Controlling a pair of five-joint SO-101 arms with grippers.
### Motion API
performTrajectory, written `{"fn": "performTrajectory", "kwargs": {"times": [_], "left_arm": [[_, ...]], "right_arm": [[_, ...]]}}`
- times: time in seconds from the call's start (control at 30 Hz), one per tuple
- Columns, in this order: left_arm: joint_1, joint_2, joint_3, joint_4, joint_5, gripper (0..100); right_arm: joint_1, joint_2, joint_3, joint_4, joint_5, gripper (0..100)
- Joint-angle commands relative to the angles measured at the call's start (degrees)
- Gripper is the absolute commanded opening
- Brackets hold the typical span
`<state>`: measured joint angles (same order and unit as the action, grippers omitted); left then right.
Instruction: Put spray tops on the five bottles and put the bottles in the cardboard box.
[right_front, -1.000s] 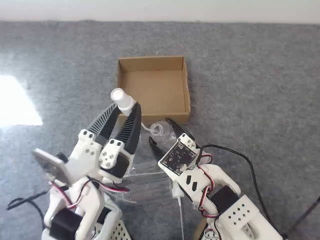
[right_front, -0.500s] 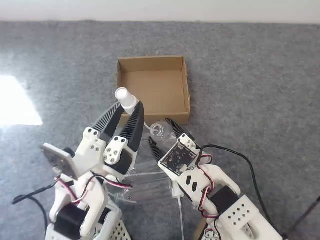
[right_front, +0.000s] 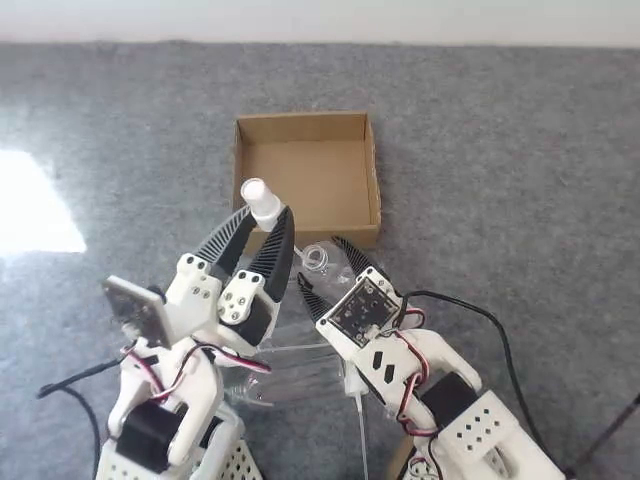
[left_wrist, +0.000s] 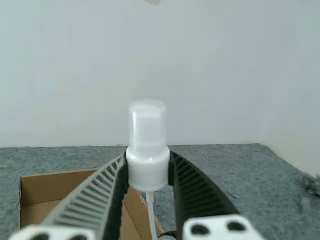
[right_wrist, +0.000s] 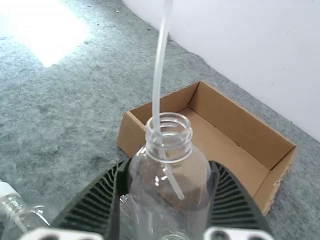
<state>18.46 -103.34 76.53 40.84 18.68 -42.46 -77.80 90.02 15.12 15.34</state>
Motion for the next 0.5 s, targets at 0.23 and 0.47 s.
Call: {"fn": "performTrajectory", "kwargs": {"times": [0.23, 0.47], "left_arm": [[2.1, -0.9, 1.6, -0.9, -2.6, 1], [3.9, -0.9, 2.7, -0.8, -5.4, 1]], "right_arm": [[-0.2, -0.9, 1.4, -6.2, -0.9, 11.1], [0.0, -0.9, 1.5, -6.1, -0.9, 11.1]]}}
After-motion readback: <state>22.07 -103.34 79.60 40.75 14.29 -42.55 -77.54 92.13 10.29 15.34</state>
